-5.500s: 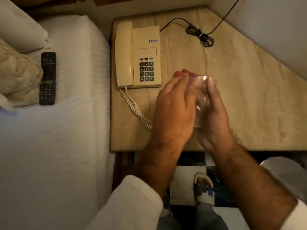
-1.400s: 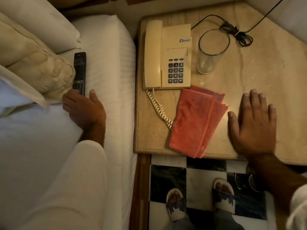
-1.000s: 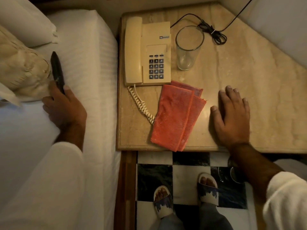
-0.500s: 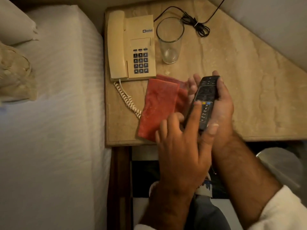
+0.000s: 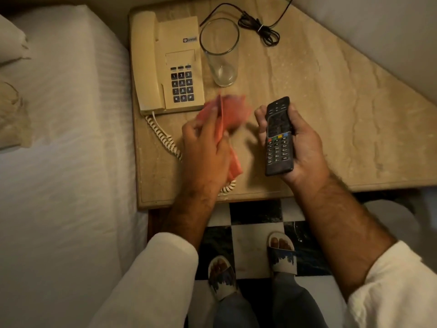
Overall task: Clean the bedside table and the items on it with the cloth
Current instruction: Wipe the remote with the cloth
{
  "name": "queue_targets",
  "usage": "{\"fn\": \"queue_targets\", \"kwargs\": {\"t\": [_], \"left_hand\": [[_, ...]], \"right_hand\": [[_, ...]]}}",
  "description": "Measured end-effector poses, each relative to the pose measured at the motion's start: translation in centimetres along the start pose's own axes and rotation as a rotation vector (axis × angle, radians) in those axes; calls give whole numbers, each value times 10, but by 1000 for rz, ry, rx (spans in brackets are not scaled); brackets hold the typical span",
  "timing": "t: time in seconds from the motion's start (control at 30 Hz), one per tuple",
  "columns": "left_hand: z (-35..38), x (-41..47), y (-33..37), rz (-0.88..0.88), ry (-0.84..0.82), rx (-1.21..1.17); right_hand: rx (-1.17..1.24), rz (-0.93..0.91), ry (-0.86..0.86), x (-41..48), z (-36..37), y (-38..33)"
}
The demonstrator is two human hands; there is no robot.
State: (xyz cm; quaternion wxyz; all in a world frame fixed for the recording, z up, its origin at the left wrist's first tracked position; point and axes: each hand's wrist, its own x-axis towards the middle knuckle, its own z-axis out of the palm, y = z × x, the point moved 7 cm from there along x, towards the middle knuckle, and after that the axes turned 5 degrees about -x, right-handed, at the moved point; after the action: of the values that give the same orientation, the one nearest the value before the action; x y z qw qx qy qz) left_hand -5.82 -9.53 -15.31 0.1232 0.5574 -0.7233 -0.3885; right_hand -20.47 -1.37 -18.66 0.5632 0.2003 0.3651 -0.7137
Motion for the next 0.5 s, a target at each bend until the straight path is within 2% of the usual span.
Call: {"fn": "queue_targets", "kwargs": {"t": [0.07, 0.17, 0.23, 0.3, 0.37, 0.5], "left_hand": [[-4, -7, 30, 63, 72, -171], [13, -11, 64, 121, 1, -106], [21, -12, 65, 39, -50, -44], [24, -27, 59, -21, -113, -133], [22, -57, 57, 10, -134, -205], [16, -92, 52, 33, -105, -201]], "right_hand": [[-84, -30, -7, -4, 6, 7], [-199, -8, -81, -21, 21, 30], [-193, 33, -42, -29, 20, 43], [-248, 33, 0, -30, 20, 39], [-303, 5, 62, -27, 17, 26], [-285, 24, 55, -29, 18, 23]]}}
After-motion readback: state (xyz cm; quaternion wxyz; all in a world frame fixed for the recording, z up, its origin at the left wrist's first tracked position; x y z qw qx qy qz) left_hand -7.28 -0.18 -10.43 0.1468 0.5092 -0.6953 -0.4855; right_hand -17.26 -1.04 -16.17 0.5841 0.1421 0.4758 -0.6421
